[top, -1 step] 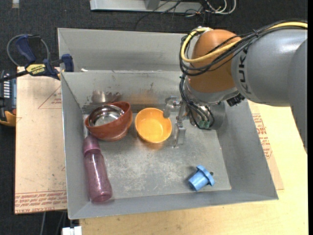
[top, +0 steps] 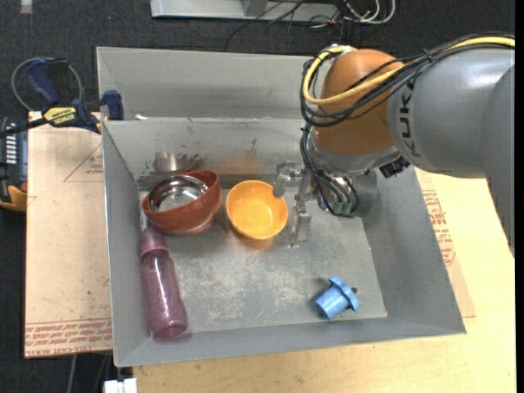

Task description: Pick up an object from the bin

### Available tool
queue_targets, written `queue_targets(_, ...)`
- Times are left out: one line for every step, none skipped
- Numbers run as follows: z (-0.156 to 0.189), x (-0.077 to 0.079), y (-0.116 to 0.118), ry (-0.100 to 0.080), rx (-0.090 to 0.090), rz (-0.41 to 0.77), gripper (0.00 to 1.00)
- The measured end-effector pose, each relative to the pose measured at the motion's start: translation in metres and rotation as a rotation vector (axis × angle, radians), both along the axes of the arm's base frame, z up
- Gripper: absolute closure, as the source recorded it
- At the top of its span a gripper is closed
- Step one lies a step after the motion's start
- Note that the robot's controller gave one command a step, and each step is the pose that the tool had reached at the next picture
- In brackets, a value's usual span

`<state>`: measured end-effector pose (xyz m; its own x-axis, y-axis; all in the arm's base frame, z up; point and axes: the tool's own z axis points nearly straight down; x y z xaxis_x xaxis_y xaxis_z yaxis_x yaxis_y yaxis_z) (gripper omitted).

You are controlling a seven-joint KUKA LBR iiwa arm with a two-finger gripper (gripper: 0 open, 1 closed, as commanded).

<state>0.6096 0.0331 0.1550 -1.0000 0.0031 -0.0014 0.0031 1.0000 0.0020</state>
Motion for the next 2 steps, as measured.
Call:
queue_targets(-0.086,0.018,0.005,-0.002,0.002,-0.19,0.0)
queue_targets(-0.076,0.007,0.009,-0.01,0.002,-0.107,1.0)
